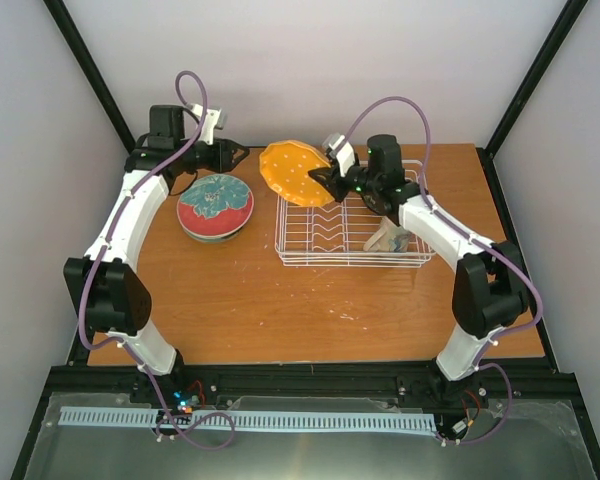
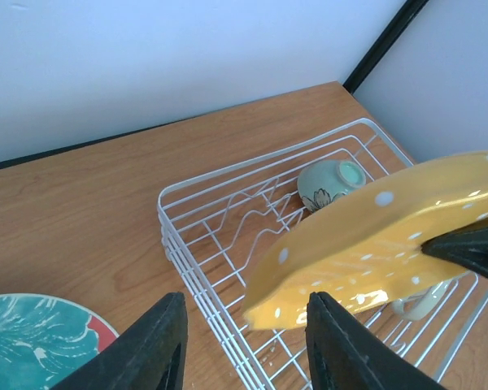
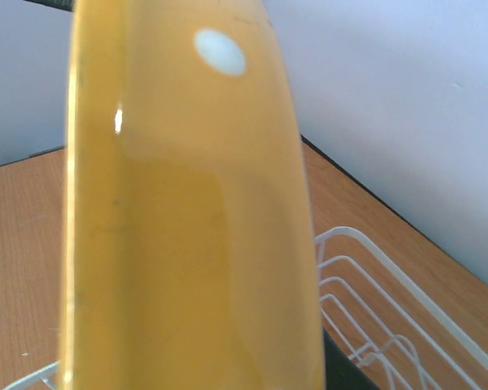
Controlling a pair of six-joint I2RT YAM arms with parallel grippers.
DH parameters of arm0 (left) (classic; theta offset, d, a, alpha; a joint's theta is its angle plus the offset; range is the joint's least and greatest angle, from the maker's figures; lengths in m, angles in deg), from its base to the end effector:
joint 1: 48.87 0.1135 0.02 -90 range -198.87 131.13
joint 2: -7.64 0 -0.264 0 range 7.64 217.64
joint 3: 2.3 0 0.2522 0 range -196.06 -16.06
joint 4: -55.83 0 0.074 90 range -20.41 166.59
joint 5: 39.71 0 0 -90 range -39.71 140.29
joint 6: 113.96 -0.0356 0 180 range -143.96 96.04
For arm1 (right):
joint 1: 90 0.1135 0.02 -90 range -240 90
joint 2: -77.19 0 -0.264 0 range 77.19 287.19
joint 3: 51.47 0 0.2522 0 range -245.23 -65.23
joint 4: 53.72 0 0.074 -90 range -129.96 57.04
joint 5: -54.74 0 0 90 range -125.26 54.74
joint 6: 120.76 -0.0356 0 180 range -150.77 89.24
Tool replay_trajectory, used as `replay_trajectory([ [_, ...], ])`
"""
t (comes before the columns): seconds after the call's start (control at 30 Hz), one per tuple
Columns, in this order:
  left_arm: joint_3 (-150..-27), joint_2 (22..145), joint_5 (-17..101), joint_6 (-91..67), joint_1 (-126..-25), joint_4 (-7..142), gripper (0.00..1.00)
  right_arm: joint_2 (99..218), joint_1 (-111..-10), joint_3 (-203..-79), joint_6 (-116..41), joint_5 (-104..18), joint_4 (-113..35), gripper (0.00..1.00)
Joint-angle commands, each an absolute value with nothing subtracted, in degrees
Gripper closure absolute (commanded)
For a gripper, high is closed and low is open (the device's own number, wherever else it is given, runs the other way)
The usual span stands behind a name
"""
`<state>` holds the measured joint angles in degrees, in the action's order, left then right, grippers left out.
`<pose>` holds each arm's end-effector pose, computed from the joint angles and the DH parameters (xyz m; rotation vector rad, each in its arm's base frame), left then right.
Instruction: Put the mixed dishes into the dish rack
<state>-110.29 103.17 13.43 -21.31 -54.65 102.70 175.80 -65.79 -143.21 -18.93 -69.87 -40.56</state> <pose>0.3722 -0.0591 0.3728 0.4267 2.0921 -0.7804 0.3629 0.1853 0.3090 -0.9699 1.6584 0.7230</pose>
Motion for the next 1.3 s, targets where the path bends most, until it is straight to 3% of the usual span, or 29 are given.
replay_trajectory([
  [0.0,-112.90,103.00,15.51,-22.06,-54.41,101.59,0.59,169.59,-68.17,-145.05,-13.79,-73.66,-48.16,0.97],
  [0.5,-111.88,104.81,21.79,-23.93,-54.41,102.29,0.61,168.68,-69.64,-153.15,19.34,-69.74,-30.39,0.97],
  [1.27,-113.44,110.72,23.87,-25.59,-54.41,101.20,0.66,180.56,-72.07,-159.75,23.02,-73.40,-26.47,0.97],
])
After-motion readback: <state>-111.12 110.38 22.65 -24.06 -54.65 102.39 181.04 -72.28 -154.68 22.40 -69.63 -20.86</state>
